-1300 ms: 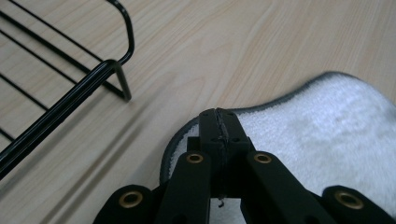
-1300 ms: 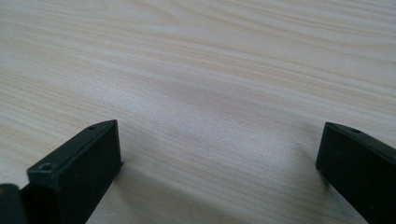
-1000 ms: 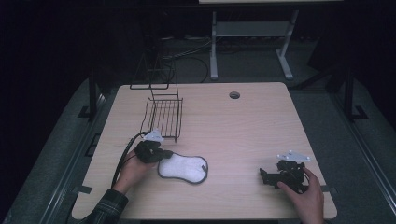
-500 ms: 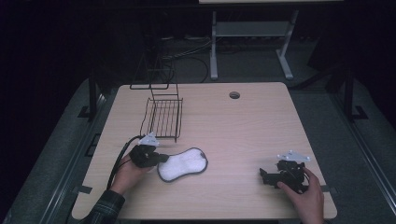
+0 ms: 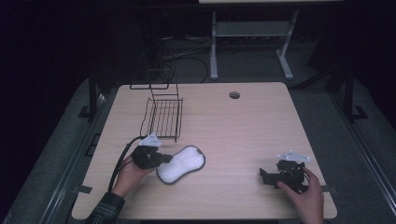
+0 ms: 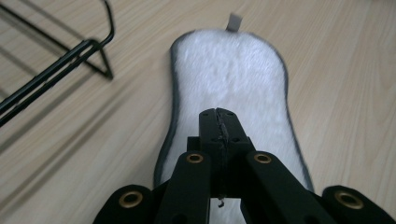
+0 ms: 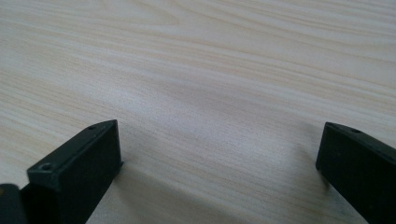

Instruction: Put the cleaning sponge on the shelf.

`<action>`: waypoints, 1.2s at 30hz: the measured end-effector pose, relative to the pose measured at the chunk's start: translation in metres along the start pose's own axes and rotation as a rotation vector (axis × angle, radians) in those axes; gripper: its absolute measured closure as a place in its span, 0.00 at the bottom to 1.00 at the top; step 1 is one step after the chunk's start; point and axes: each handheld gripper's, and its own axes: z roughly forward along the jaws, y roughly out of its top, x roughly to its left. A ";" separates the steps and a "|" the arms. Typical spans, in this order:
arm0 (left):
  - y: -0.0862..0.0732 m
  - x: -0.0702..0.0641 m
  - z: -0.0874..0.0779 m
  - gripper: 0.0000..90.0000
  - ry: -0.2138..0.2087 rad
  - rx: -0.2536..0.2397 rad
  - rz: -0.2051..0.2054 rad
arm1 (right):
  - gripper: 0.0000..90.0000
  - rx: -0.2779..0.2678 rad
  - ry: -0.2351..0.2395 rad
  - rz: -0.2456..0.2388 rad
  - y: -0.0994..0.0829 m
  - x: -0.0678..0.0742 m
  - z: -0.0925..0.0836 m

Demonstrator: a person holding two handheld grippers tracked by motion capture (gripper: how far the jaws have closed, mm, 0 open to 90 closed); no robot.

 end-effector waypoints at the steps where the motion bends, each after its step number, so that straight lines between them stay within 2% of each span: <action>1: 0.003 -0.001 0.003 1.00 -0.008 -0.004 0.002 | 0.00 0.000 0.000 0.000 0.000 0.000 0.000; 6: 0.016 -0.002 0.022 1.00 -0.019 0.005 0.027 | 0.00 0.000 0.000 0.000 0.000 0.000 0.000; 9: 0.015 -0.003 0.031 1.00 -0.017 0.034 0.032 | 0.00 0.000 0.000 0.000 0.000 0.000 0.000; 11: 0.014 -0.003 0.032 1.00 -0.025 0.034 0.022 | 0.00 0.000 0.000 0.000 0.000 0.000 0.000; 15: 0.009 -0.002 0.027 1.00 -0.043 0.042 0.020 | 0.00 0.000 0.000 0.000 0.000 0.000 0.000; 23: -0.010 -0.006 0.008 1.00 -0.048 0.049 0.025 | 0.00 0.000 0.000 0.000 0.000 0.000 0.000; 26: -0.019 -0.007 -0.001 1.00 -0.042 0.044 0.015 | 0.00 0.000 0.000 0.000 0.000 0.000 0.000; 31: -0.026 -0.009 -0.008 1.00 -0.034 0.043 0.012 | 0.00 0.000 0.000 0.000 0.000 0.000 0.000; 36: -0.031 -0.012 -0.019 0.99 -0.017 0.019 -0.020 | 0.00 0.000 0.000 0.000 0.000 0.000 0.000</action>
